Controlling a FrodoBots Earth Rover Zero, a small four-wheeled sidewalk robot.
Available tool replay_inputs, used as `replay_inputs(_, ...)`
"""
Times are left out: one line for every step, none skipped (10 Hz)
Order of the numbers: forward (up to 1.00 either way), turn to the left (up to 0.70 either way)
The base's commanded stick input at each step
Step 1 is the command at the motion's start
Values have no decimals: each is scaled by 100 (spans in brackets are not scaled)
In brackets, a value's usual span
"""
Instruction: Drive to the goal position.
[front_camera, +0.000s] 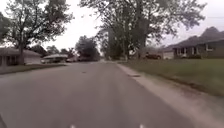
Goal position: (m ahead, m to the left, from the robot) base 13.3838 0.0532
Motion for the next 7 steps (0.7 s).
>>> replay_inputs(100,-14)
replay_inputs(100,-6)
replay_inputs(100,0)
replay_inputs(100,0)
replay_inputs(100,0)
replay_inputs(100,0)
replay_inputs(100,0)
